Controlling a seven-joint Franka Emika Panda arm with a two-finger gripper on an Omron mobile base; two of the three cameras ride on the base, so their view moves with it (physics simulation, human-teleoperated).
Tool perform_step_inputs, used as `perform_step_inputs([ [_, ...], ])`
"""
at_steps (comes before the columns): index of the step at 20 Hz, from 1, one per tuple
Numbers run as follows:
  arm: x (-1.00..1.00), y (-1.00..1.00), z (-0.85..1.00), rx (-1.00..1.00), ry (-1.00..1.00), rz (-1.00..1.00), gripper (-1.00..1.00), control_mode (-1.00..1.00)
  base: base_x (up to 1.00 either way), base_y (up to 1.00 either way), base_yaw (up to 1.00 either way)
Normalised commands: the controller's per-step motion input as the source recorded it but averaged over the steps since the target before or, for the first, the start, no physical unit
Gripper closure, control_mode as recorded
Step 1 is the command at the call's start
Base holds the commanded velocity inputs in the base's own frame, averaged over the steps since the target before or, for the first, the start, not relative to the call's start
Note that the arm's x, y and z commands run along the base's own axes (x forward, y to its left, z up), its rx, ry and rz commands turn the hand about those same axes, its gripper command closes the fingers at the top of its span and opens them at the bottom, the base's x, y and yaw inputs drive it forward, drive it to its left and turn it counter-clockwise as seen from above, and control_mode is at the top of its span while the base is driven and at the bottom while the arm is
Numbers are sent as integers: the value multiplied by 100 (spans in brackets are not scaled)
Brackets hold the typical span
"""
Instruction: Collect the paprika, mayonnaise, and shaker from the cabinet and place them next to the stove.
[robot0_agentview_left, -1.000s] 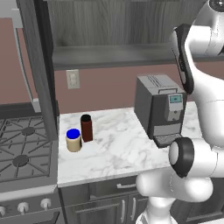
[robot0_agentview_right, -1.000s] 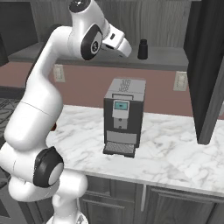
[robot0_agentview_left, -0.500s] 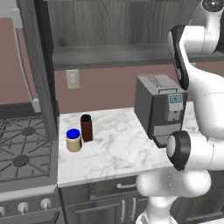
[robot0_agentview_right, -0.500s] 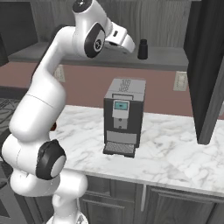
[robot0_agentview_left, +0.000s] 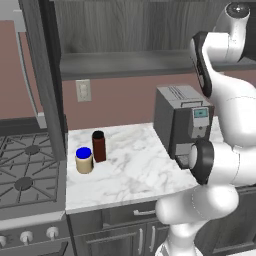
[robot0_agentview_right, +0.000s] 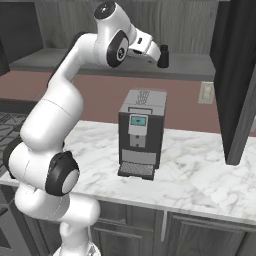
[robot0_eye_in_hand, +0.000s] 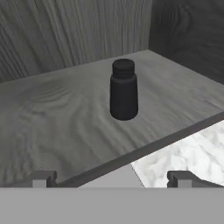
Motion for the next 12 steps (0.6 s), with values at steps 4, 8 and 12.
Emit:
perform_step_inputs([
  [4, 16, -28, -3, 0, 0, 0, -100, -100, 0, 0, 0],
  [8, 11, -26, 0, 0, 0, 0, -100, -100, 0, 0, 0],
  [12, 22, -15, 0, 0, 0, 0, -100, -100, 0, 0, 0],
])
